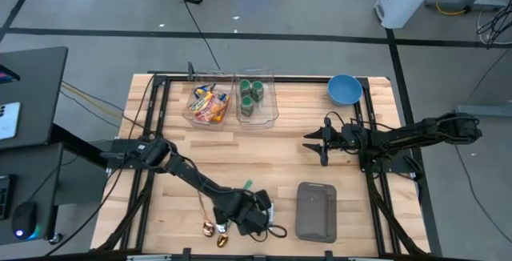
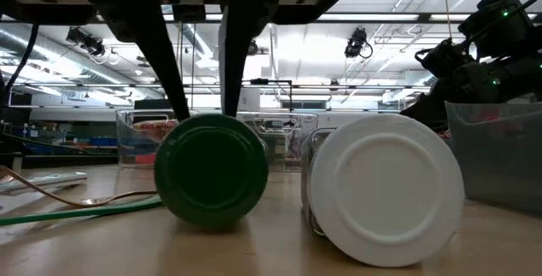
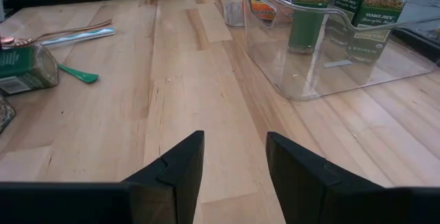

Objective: Pick & Place Food Item
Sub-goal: Put the green spice bottle into the right transparent bin

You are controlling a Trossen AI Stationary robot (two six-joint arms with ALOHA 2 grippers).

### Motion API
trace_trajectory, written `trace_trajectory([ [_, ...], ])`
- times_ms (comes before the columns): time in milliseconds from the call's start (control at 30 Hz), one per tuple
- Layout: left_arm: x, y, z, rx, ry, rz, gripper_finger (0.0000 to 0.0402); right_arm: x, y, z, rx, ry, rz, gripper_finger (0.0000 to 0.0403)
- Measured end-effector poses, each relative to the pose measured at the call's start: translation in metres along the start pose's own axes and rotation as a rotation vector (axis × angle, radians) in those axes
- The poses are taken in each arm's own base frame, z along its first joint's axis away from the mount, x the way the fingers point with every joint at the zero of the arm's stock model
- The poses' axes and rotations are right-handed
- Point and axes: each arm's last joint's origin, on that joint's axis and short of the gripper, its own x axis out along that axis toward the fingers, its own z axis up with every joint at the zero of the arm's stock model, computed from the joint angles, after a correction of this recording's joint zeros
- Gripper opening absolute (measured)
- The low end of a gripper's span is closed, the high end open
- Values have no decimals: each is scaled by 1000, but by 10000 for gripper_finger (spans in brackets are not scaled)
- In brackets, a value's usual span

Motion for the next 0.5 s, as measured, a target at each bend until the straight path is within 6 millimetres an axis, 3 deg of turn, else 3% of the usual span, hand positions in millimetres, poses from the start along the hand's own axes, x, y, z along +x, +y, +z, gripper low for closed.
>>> trace_trajectory([
  [300,6,20,-28,-187,133,56,57,0,0,0,0,0,0,167],
  [500,8,28,-57,-260,266,-25,57,0,0,0,1,0,0,167],
])
